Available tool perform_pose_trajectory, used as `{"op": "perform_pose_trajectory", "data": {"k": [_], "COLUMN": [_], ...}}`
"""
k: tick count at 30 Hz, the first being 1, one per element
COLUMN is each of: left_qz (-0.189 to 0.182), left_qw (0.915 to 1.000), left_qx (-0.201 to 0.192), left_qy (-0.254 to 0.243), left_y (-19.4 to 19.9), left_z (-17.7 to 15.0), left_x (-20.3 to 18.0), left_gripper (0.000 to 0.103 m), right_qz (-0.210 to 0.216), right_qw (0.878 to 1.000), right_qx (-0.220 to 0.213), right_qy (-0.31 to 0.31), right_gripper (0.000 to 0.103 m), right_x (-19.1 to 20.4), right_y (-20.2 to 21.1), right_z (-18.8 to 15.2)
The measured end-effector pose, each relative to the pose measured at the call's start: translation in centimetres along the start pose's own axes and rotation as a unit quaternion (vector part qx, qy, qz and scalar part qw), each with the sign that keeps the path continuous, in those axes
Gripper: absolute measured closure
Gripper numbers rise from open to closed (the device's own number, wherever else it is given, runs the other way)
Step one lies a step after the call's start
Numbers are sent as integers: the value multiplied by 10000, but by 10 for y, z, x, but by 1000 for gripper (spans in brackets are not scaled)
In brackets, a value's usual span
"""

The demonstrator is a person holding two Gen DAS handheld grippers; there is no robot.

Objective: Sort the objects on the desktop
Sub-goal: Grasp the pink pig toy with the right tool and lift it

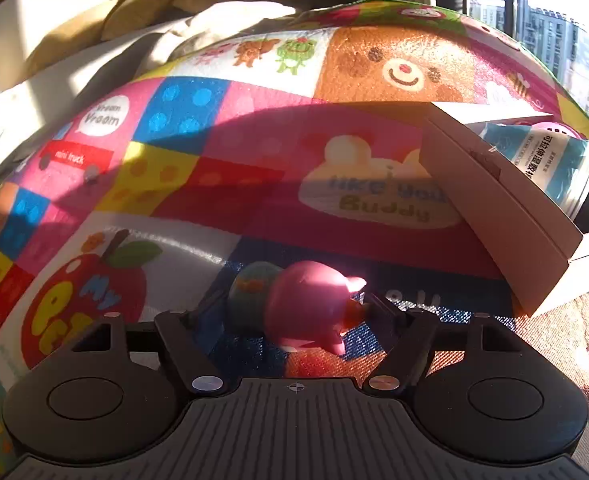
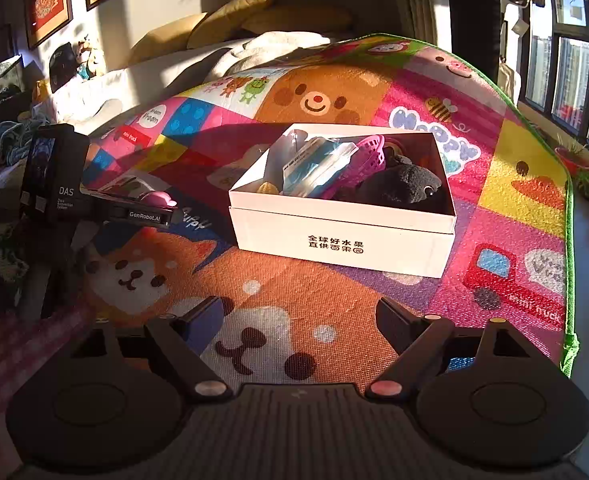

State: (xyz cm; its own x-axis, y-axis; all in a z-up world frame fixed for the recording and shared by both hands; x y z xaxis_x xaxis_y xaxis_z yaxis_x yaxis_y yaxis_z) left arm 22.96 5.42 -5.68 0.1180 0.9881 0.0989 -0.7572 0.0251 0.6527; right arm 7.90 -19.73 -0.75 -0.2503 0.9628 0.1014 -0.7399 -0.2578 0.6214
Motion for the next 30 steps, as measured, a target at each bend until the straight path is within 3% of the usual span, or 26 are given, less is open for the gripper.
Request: {"op": "perform_pose_trajectory", "data": {"k": [5, 7, 10, 15, 17, 18, 25, 30], "left_qz": [-239, -717, -1555, -2292, -2359, -2359, -1866, -1729], "left_qw": [9994, 9966, 9843, 9680, 9667, 9671, 9807, 9836], "left_qx": [-199, -351, -575, -600, -503, -447, -47, 166], "left_qy": [-165, -218, -613, -830, -860, -845, -575, -483], "left_y": [35, 64, 115, 152, 155, 156, 158, 163], "left_z": [-6, -11, -27, -64, -76, -82, -108, -132], "left_x": [-22, -48, -103, -170, -183, -186, -154, -135], "left_gripper": [29, 29, 27, 24, 16, 6, 1, 0], "right_qz": [-155, -212, -387, -711, -820, -850, -679, -300], "right_qw": [9995, 9994, 9990, 9959, 9949, 9948, 9968, 9990], "right_qx": [35, 111, 194, 363, 352, 324, 291, 322], "right_qy": [273, 231, 52, -421, -475, -456, -305, -111], "right_gripper": [14, 14, 12, 8, 8, 7, 3, 3], "right_x": [3, -2, -16, -41, -46, -47, -29, 6], "right_y": [8, 10, 12, 12, 16, 18, 24, 17], "right_z": [-19, -28, -40, -54, -58, -58, -62, -60]}}
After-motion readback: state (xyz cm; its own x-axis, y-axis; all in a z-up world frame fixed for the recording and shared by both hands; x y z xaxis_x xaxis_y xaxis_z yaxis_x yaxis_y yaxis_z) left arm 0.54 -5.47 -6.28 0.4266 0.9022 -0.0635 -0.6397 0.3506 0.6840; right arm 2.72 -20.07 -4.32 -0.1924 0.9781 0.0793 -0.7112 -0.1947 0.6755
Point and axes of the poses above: each gripper's, at about its wrist camera, not at the fingertips, and y roughly against the way its jaws point, x to its left, z to its top, the point moved 10 cm from there along -y, roughly the way its jaws point, and after that the axes turned 2 degrees about -y, right-handed, at the moved point
